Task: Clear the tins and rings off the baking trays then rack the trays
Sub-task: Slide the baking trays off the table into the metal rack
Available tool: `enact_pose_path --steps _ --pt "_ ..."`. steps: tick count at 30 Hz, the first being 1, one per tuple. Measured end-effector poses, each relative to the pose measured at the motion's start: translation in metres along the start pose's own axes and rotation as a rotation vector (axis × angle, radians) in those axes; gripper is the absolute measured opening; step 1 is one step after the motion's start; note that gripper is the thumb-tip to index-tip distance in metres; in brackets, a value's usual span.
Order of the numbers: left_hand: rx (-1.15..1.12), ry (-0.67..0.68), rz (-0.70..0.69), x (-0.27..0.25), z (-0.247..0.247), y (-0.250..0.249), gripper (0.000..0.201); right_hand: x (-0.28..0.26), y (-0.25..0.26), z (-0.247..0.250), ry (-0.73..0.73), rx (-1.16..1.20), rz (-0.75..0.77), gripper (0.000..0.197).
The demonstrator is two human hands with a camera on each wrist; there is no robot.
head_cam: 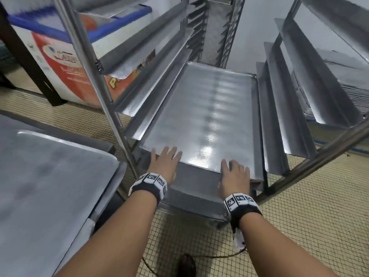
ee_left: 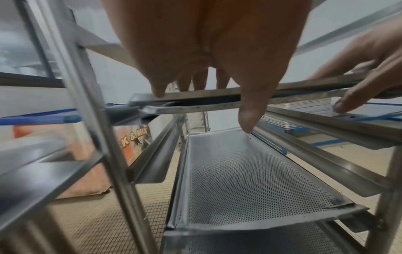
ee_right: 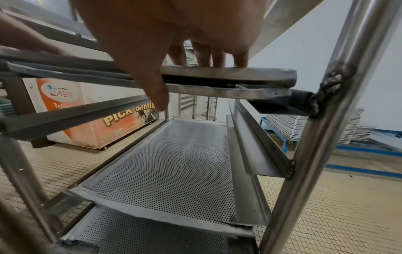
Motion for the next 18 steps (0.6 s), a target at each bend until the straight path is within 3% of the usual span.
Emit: enact_pose_path --steps 3,6,9,13,18 --pt "-0.094 0.035 0.013 -0.04 -0.006 0.004 0.091 -0.018 0.007 0.002 0.101 -0.028 -0.03 0.082" --pt "-0.147 0.049 0.092 -0.094 -0.012 0.024 0.079 -0.034 0.023 0.014 0.174 -0.052 -0.004 0.081" --pt "-0.288 0.018 0.276 -0.165 -0.018 0.059 0.061 -0.055 0.056 0.031 0.236 -0.051 0.056 0.065" --pt "-0.386 0.032 0.547 -0.279 -0.033 0.102 0.046 -0.112 0.135 0.044 0.331 -0.008 0.23 0.044" --pt "-0.46 -0.001 0.852 -0.443 -0.067 0.133 0.05 -0.227 0.246 0.058 0.338 0.029 0.567 0.031"
Point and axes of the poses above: each hand's wrist, its own x-axis towards the middle knuckle, its own z-axis out of the back of the hand, y = z × x, the point moved 6 cm from there along x, towards the middle knuckle, and after that the axes turned 11 degrees about -z, right-handed, at the moved point
